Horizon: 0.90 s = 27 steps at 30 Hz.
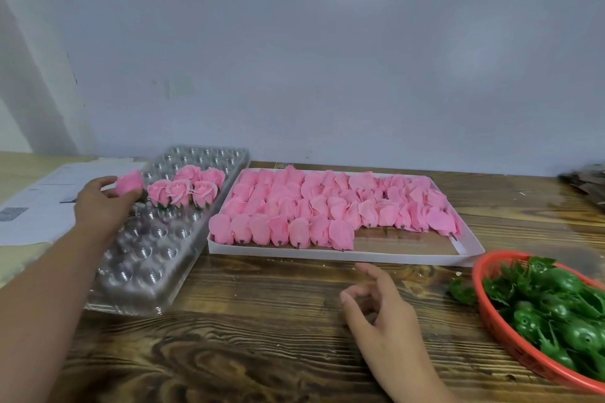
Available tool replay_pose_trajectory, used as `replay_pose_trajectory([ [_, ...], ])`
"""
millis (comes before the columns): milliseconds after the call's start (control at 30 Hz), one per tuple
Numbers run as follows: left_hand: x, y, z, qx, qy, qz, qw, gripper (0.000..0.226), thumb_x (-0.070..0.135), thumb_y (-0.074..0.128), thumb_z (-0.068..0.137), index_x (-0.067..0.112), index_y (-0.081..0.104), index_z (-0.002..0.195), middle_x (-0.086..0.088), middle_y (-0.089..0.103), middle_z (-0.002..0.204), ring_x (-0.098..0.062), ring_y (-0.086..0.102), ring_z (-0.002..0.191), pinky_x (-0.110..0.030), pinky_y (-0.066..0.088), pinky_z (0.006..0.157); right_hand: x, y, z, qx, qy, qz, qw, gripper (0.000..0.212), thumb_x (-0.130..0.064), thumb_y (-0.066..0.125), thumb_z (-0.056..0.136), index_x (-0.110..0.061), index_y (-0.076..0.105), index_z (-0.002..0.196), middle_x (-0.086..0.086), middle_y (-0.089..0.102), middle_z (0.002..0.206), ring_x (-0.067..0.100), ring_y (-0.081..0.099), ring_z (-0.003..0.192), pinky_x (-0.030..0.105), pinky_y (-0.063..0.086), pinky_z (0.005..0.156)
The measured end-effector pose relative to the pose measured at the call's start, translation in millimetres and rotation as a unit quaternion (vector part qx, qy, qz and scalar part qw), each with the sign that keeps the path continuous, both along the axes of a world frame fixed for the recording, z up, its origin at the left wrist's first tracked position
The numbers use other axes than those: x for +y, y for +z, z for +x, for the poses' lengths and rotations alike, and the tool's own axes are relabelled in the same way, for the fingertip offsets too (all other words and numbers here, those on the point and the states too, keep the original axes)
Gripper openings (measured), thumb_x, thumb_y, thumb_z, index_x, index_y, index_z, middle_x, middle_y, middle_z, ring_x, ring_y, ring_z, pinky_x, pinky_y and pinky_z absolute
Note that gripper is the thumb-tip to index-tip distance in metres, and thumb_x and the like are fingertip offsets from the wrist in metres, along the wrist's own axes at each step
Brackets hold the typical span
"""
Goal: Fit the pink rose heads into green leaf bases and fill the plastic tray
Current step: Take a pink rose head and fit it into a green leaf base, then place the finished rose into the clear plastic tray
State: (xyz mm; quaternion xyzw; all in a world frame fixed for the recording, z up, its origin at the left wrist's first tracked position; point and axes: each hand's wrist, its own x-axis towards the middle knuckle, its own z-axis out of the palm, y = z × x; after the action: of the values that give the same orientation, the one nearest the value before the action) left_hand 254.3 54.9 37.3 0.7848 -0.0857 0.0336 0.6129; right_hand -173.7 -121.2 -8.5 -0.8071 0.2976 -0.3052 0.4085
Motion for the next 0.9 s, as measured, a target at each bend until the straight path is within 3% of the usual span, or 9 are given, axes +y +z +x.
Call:
replay_pose_trajectory([
  [200,-3.4,3.1,-0.4,-0.04,-0.004,0.046,0.998,0.068,0.011,0.081,0.085,0.014,0.048,0.145,-0.021,0.063,0.127,-0.031,0.061,0.089,-0.043,0.053,0.079,1.4,1.6,-1.3,0.008,0.002,-0.01,1.0,0.043,-0.026,0.067,0.091,-0.053,0.042,0.113,-0.029,0.065,0.096,-0.001,0.064,0.086,0.009,0.046,0.071],
  [433,7.3,11.8,-7.6,-0.058,-0.014,0.125,0.99,0.077,0.018,0.084,0.083,0.015,0.044,0.149,-0.02,0.064,0.127,-0.025,0.063,0.079,-0.043,0.052,0.08,3.1,4.5,-1.3,0.003,-0.002,-0.014,1.0,0.043,-0.024,0.067,0.091,-0.052,0.042,0.113,-0.029,0.066,0.095,-0.001,0.064,0.086,0.007,0.044,0.068],
  [600,16.3,10.2,-8.6,-0.04,-0.014,0.154,0.987,0.084,0.019,0.087,0.081,0.011,0.042,0.151,-0.022,0.067,0.121,-0.032,0.064,0.084,-0.042,0.052,0.076,3.3,4.1,-2.2,-0.002,-0.005,-0.014,1.0,0.043,-0.022,0.066,0.092,-0.05,0.043,0.115,-0.031,0.065,0.096,-0.003,0.063,0.085,0.005,0.042,0.067],
  [900,21.9,-0.8,-6.7,-0.055,0.024,0.174,0.983,0.077,0.021,0.085,0.082,0.008,0.046,0.147,-0.024,0.07,0.119,-0.042,0.067,0.105,-0.056,0.05,0.101,3.5,2.5,-1.7,0.006,-0.01,-0.015,1.0,0.04,-0.027,0.06,0.094,-0.053,0.04,0.118,-0.031,0.064,0.099,-0.002,0.063,0.083,0.009,0.045,0.072],
])
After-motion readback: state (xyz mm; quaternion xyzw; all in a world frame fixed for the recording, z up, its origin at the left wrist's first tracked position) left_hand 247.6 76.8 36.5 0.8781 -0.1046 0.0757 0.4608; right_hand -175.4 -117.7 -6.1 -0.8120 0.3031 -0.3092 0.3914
